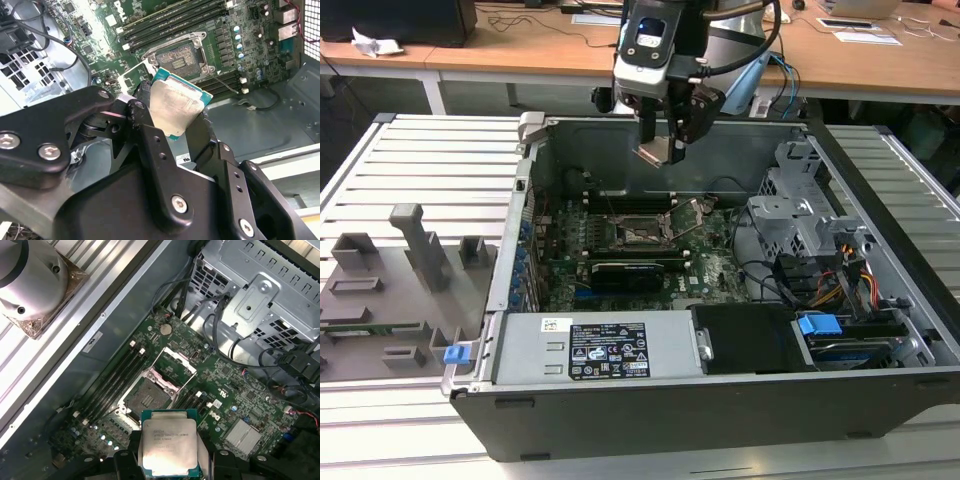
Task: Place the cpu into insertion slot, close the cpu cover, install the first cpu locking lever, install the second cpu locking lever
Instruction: 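Place the cpu into insertion slot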
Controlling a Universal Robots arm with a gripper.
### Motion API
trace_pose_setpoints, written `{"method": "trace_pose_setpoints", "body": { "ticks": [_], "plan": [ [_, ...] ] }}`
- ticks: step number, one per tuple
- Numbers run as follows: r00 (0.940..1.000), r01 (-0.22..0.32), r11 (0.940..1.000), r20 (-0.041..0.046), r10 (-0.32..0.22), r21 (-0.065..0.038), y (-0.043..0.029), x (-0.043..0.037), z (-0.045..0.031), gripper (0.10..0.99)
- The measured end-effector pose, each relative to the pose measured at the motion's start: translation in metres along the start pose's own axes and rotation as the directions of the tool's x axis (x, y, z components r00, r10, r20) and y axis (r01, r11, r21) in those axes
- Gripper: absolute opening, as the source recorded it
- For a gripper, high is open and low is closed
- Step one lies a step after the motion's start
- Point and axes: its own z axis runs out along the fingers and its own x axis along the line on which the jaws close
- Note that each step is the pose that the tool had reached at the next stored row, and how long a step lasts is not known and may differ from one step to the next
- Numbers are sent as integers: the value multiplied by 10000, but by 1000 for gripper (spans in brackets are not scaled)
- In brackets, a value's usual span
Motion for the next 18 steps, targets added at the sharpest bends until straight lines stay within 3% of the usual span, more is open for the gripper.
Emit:
{"method": "trace_pose_setpoints", "body": {
  "ticks": [18],
  "plan": [
    [9990, -454, 9990, 35, 454, -2, -3, -1, 34, 525]
  ]
}}
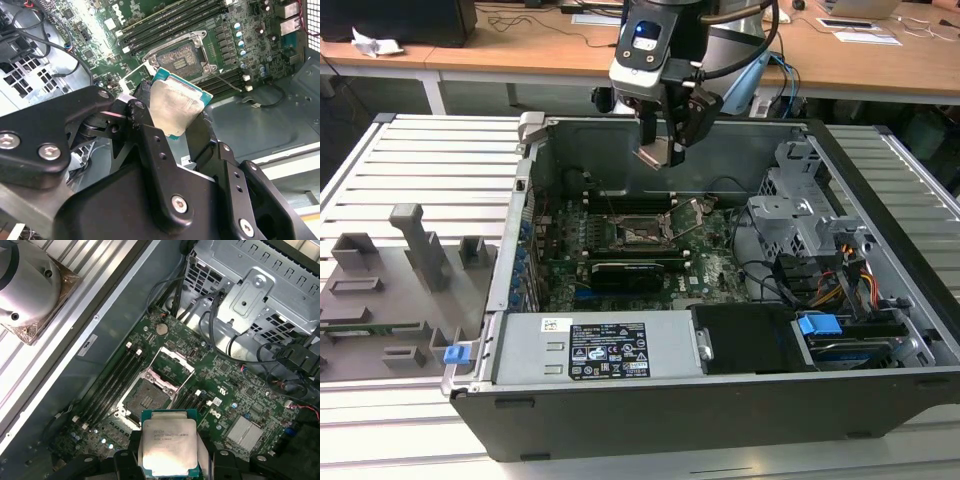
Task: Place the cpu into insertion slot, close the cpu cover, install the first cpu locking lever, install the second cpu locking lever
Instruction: 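Place the cpu into insertion slot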
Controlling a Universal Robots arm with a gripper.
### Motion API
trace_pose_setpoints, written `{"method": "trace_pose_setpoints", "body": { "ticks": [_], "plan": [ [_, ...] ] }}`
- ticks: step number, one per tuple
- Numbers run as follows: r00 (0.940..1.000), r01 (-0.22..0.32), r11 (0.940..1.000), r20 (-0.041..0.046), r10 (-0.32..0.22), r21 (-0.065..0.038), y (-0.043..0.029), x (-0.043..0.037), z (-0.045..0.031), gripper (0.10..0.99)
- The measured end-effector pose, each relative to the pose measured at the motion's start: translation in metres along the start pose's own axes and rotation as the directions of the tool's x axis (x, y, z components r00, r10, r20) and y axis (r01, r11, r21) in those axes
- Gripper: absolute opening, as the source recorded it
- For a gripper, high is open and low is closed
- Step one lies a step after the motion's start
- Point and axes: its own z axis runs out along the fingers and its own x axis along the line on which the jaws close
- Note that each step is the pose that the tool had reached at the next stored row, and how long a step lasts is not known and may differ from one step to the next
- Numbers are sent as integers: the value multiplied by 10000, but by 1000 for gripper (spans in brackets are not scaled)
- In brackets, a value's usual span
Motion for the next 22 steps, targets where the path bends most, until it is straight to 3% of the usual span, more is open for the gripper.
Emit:
{"method": "trace_pose_setpoints", "body": {
  "ticks": [14, 22],
  "plan": [
    [9996, -280, 9996, 9, 280, 21, -5, 0, 50, 525],
    [9944, -1050, 9945, 68, 1050, 15, -8, -2, 95, 525]
  ]
}}
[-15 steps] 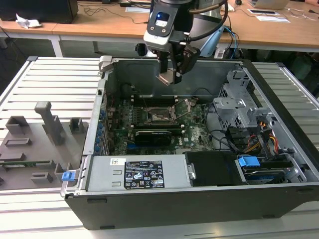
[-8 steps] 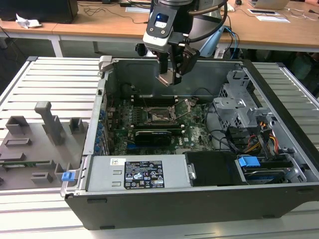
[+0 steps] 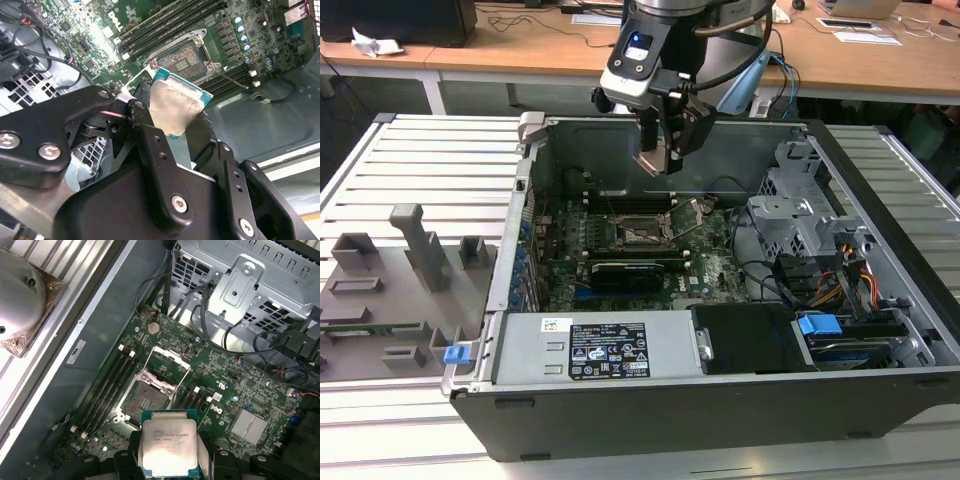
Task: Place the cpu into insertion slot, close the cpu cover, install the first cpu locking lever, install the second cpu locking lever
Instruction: 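Place the cpu into insertion slot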
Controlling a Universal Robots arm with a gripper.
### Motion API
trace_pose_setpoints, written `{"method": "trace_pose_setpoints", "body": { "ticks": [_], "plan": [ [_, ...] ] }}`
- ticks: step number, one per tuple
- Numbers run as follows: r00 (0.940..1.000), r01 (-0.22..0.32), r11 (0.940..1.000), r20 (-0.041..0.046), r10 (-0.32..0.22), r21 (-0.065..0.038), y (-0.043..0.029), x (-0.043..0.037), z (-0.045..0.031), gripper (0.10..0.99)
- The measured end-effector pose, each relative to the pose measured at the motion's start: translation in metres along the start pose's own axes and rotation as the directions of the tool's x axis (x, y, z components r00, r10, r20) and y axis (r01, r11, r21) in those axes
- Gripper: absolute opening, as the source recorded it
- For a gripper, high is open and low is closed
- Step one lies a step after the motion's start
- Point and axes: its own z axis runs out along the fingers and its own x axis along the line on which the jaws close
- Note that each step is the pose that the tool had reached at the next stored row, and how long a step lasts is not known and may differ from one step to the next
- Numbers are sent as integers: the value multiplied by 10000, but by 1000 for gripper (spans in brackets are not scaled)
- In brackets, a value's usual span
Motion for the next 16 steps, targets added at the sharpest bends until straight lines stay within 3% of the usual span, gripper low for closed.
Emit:
{"method": "trace_pose_setpoints", "body": {
  "ticks": [16],
  "plan": [
    [9966, -820, 9966, 68, 820, -20, -5, -1, 55, 525]
  ]
}}
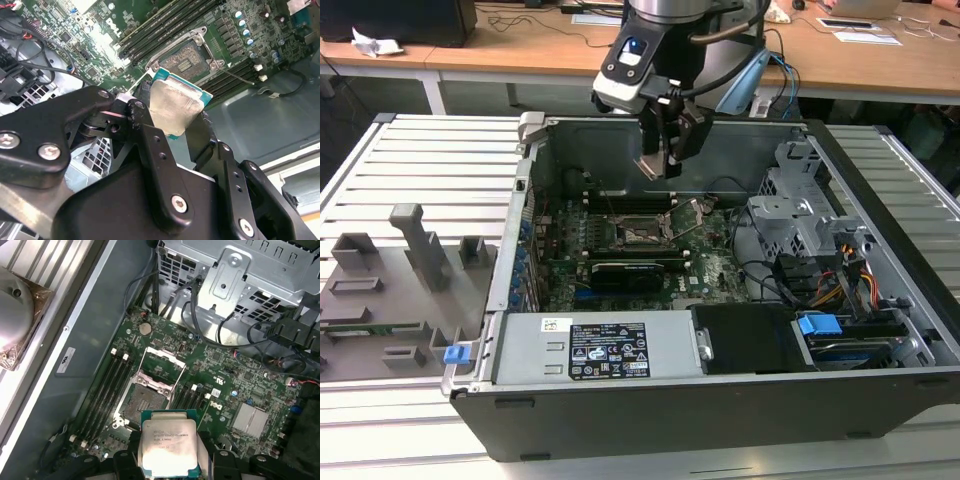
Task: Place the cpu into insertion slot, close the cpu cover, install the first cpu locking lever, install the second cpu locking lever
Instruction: 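Place the cpu into insertion slot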
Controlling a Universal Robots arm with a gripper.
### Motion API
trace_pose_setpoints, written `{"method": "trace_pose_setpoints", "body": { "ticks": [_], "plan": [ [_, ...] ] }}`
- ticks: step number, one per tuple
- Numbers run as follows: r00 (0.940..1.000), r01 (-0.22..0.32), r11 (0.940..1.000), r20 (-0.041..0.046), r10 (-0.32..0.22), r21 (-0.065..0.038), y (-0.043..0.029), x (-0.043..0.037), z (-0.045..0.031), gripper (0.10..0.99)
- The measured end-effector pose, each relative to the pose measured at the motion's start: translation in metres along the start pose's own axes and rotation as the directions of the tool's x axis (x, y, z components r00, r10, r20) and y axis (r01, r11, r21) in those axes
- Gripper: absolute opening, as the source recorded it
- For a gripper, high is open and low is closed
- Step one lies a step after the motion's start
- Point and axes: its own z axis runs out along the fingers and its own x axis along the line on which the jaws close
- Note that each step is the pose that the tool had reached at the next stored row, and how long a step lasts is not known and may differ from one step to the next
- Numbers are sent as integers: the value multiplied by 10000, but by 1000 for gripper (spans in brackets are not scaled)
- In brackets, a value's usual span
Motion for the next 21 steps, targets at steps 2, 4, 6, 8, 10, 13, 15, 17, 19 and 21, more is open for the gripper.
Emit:
{"method": "trace_pose_setpoints", "body": {
  "ticks": [2, 4, 6, 8, 10, 13, 15, 17, 19, 21],
  "plan": [
    [10000, -78, 10000, 7, 78, -1, -1, 0, 6, 525],
    [9998, -198, 9998, 16, 198, -3, -1, 0, 15, 525],
    [9996, -283, 9996, 23, 283, -2, -2, 0, 22, 525],
    [9992, -387, 9992, 30, 387, -1, -3, -1, 31, 525],
    [9989, -471, 9989, 35, 471, 0, -3, -1, 39, 525],
    [9984, -564, 9984, 42, 564, 1, -4, -1, 47, 525],
    [9981, -619, 9981, 45, 619, 2, -4, -1, 52, 525],
    [9977, -671, 9977, 49, 671, 2, -5, -1, 57, 525],
    [9974, -726, 9974, 52, 726, 3, -5, -1, 62, 525],
    [9969, -780, 9970, 55, 780, 4, -6, -1, 68, 525]
  ]
}}
